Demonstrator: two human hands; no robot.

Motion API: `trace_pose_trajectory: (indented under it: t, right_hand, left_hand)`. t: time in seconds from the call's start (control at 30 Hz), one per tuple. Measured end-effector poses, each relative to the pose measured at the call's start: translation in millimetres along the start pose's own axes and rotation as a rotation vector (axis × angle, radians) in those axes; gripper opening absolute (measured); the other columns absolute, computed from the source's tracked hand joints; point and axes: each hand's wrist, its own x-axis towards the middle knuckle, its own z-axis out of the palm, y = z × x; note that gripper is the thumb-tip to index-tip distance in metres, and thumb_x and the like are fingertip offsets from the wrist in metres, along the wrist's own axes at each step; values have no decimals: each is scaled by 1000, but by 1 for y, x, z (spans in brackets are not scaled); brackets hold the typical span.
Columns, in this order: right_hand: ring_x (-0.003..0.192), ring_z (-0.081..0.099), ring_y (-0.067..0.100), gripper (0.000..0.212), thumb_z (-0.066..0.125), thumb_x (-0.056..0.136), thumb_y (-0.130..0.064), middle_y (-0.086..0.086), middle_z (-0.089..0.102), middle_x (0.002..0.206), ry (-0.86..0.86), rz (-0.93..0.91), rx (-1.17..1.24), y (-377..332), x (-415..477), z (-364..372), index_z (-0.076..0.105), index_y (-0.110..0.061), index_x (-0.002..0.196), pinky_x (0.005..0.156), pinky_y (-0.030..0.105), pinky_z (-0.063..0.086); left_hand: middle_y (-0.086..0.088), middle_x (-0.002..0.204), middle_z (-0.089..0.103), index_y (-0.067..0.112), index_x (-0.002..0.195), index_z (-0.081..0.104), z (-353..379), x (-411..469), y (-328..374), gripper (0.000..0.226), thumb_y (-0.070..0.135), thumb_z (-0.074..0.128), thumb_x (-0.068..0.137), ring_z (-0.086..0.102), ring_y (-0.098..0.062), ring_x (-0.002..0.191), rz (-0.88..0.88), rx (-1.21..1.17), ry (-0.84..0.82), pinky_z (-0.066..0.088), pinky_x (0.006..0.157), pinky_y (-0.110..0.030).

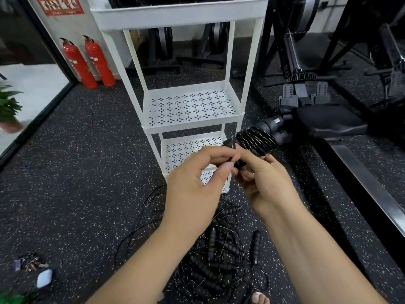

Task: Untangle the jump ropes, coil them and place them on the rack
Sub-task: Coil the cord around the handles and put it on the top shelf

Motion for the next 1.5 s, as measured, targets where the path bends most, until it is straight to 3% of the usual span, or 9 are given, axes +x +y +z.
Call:
trace_pose_trajectory:
  t: [0.13, 0.37, 0.63, 0.8, 0.93, 1.1, 1.27, 1.4, 1.5]
  right_hand:
    - [41, 53, 2, 30, 79, 88, 3, -9, 59, 54, -14, -41, -35, 7, 0, 1, 59, -11, 104, 61, 27, 51]
    - [74, 76, 11, 38, 93, 81, -13, -3, 81, 93, -48, -117, -386, 10, 1, -2, 70, -14, 112, 63, 28, 54]
    - [93, 80, 34, 43, 92, 83, -18, 6, 81, 103, -157, -88, -568, 22, -1, 1, 68, -12, 118, 76, 46, 61]
    - [110, 75, 47, 47, 88, 87, -14, 15, 79, 118, -295, 83, -456, 16, -4, -1, 65, -12, 128, 89, 56, 65]
    - [106, 78, 43, 47, 83, 90, -8, 15, 78, 123, -399, 186, -397, 10, -6, 0, 63, -10, 133, 85, 51, 66]
    - [85, 79, 36, 48, 86, 89, -12, 15, 80, 115, -406, 176, -520, 9, -7, 1, 63, -10, 130, 55, 27, 59]
    - [85, 79, 37, 47, 87, 89, -14, 17, 80, 110, -445, 157, -604, 11, -9, 1, 62, -7, 128, 56, 28, 60]
    - [87, 80, 35, 48, 88, 88, -18, 16, 80, 106, -452, 134, -660, 14, -12, 1, 61, -7, 127, 63, 30, 62]
    - [91, 81, 30, 48, 89, 88, -18, 11, 79, 111, -462, 121, -739, 15, -13, 2, 62, -12, 127, 67, 33, 62]
  left_hand:
    - [17, 115, 78, 36, 114, 77, 8, -2, 4, 34, 5, 72, 100, 70, -7, 118, -42, -129, -8, 53, 107, -34]
    - [15, 122, 78, 37, 118, 78, -18, 19, 2, 38, 4, 69, 102, 71, -14, 121, -33, -148, -12, 53, 110, -48]
    - [21, 123, 77, 37, 128, 76, -40, 32, -10, 43, 7, 76, 97, 68, -6, 123, -29, 3, 4, 52, 113, -43]
    - [25, 129, 73, 38, 135, 73, -45, 36, -13, 46, 14, 79, 96, 64, 3, 127, -56, 13, -23, 48, 117, -37]
    - [21, 128, 75, 42, 136, 71, -48, 41, -20, 44, 25, 80, 96, 66, 0, 127, -91, 3, -3, 48, 116, -42]
    - [21, 126, 75, 49, 147, 60, -47, 45, -25, 47, 37, 71, 103, 65, 4, 125, -193, -10, -34, 44, 118, -35]
    - [12, 129, 76, 51, 144, 61, -54, 51, -34, 40, 33, 65, 108, 69, -3, 123, -261, -63, 81, 48, 117, -41]
    - [-1, 119, 81, 37, 148, 60, -47, 51, -38, 45, 17, 64, 108, 74, -18, 117, -424, -267, -69, 48, 116, -47]
    - [-9, 110, 82, 37, 139, 67, -54, 55, -41, 41, 13, 66, 106, 76, -23, 110, -406, -249, -43, 48, 114, -47]
